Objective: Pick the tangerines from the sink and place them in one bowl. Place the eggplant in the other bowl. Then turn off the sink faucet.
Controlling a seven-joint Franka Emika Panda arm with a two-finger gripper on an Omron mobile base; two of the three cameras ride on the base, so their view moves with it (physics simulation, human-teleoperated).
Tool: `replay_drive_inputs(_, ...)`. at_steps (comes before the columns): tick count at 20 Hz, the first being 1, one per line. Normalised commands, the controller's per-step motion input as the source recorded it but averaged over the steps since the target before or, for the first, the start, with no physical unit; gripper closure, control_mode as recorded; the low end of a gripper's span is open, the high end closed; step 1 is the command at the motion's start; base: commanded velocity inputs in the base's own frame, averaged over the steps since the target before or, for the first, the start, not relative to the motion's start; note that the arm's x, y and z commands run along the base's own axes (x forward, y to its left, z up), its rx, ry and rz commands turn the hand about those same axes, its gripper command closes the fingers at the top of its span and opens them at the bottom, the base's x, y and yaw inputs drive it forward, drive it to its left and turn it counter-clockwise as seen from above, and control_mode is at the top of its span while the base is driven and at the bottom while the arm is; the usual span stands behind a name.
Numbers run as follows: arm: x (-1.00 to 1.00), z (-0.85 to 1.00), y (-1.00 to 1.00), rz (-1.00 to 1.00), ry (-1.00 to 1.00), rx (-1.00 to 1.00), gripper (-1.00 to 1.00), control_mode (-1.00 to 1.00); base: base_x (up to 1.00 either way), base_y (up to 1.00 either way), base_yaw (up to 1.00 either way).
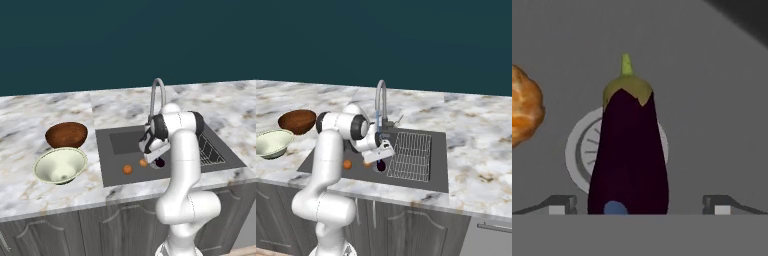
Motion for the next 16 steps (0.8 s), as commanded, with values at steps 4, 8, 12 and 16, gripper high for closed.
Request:
replay_drive_inputs(4,0.0,-0.35,0.0,-0.09,0.04,0.02,-1.0,-1.0,0.0,0.0,0.0)
replay_drive_inputs(8,0.0,-0.39,-0.1,-0.1,0.07,0.08,-1.0,-1.0,0.0,0.0,0.0)
replay_drive_inputs(12,0.0,-0.49,-0.14,-0.09,0.09,0.06,1.0,-1.0,0.0,0.0,0.0)
replay_drive_inputs(16,-0.06,-0.47,-0.12,-0.07,0.04,0.04,1.0,-1.0,0.0,0.0,0.0)
